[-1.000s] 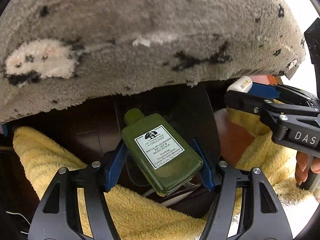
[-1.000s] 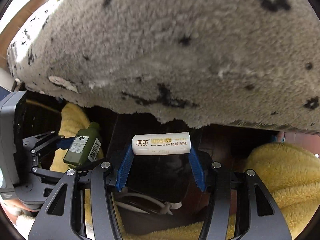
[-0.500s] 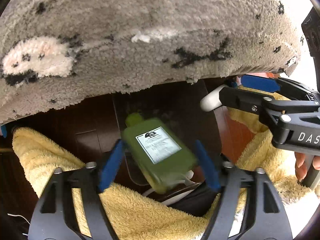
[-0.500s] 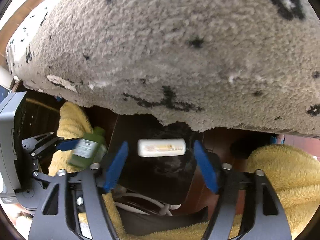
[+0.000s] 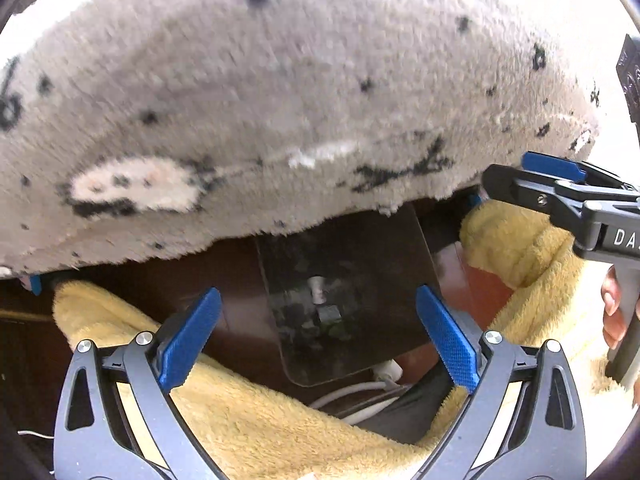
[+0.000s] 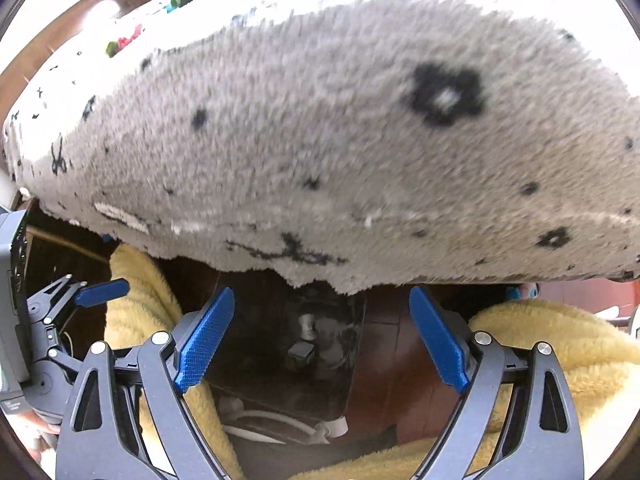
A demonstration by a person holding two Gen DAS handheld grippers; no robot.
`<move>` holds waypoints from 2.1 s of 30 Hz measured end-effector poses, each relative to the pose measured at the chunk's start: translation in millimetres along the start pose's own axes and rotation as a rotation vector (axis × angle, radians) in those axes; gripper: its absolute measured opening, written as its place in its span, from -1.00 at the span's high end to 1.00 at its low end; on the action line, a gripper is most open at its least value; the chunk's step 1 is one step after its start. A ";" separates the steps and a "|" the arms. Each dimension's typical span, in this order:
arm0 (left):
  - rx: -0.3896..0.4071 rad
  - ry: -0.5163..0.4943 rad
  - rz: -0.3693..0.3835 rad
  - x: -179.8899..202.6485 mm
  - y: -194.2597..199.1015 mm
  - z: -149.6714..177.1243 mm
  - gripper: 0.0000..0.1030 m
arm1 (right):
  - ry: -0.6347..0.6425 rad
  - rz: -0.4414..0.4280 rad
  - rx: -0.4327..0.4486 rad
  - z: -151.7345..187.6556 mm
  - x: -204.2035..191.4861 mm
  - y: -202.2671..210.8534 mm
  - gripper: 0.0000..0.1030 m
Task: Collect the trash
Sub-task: 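Raise both open grippers back over the items on the bed, then grasp the fuzzy pink-yellow toy with the left gripper while the right gripper grasps the green tube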
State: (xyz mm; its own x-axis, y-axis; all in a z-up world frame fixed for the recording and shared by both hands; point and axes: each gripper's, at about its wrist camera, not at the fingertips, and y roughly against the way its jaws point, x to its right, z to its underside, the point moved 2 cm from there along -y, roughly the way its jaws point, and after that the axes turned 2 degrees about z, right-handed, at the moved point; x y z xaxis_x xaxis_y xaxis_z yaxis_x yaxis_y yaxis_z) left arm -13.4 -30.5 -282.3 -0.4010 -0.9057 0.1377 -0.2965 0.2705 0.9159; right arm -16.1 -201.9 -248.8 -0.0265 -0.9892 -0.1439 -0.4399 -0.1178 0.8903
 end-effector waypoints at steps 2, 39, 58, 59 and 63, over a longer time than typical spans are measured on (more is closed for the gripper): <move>0.027 -0.008 -0.025 0.9 11.2 -3.5 -0.81 | -0.004 0.004 0.020 -4.4 1.7 6.7 -0.75; 0.364 0.102 -0.193 -104.8 114.1 -133.6 -0.81 | 0.060 0.048 0.316 -149.6 -6.0 70.7 -0.80; 0.325 0.114 -0.172 -160.3 60.9 -231.9 -0.06 | 0.053 0.102 0.225 -245.1 5.6 -12.0 -0.24; 0.326 0.116 -0.170 -161.3 58.7 -235.1 -0.05 | 0.056 0.104 0.220 -250.5 5.5 -16.0 -0.19; 0.329 0.124 -0.167 -162.5 54.2 -244.7 0.05 | 0.067 0.119 0.213 -266.8 1.4 -26.4 -0.08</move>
State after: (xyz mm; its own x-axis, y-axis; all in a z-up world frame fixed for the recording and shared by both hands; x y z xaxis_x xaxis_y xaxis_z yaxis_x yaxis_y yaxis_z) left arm 247.7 51.5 -162.8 -0.2221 -0.9732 0.0601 -0.6194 0.1884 0.7621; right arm 235.0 -223.4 -157.3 -0.0328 -0.9994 -0.0080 -0.6165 0.0139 0.7872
